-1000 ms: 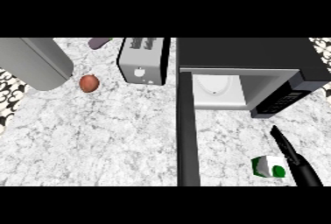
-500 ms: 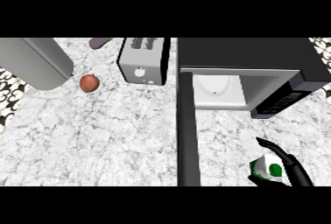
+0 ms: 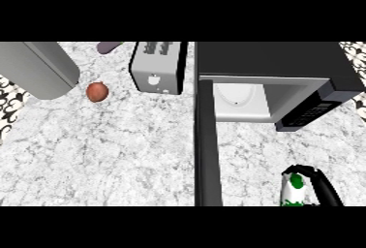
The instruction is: Pick up the milk, place it into the microwave and close the microwave
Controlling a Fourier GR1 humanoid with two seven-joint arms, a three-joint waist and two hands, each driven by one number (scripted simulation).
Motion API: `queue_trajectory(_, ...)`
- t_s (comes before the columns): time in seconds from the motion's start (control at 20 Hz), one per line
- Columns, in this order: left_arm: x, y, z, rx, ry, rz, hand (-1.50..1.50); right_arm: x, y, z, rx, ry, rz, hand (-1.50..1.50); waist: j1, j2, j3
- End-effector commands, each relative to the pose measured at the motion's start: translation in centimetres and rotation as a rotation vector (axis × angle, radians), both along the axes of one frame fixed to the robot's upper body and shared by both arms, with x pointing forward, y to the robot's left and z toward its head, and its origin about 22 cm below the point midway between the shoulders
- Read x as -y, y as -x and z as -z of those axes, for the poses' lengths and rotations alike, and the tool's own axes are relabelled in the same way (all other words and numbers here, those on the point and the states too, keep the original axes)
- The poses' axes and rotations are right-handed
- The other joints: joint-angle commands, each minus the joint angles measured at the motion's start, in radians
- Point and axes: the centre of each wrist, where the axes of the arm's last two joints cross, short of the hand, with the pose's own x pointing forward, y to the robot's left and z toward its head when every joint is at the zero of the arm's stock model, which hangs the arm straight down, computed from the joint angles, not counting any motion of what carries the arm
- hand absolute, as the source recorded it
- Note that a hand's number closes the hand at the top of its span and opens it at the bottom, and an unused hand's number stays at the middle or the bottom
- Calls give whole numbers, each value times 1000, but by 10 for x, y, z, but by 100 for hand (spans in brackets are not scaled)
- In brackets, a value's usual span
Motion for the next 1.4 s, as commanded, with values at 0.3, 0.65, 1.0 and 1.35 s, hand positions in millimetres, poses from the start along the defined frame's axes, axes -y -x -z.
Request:
queue_trajectory(0.3,-6,5,7,5,19,39,-150,-44,-54,5,93,27,147,150,21,8,19)
queue_trajectory(0.65,2,4,2,-15,41,34,-150,-41,-79,-9,216,-98,68,150,13,8,19)
queue_trajectory(1.0,-14,1,7,-8,30,0,-150,-68,-90,-17,187,-239,-109,150,-12,2,16)
queue_trajectory(1.35,-15,6,22,-45,23,16,-150,-105,-120,-72,294,-141,-10,150,-23,-5,14)
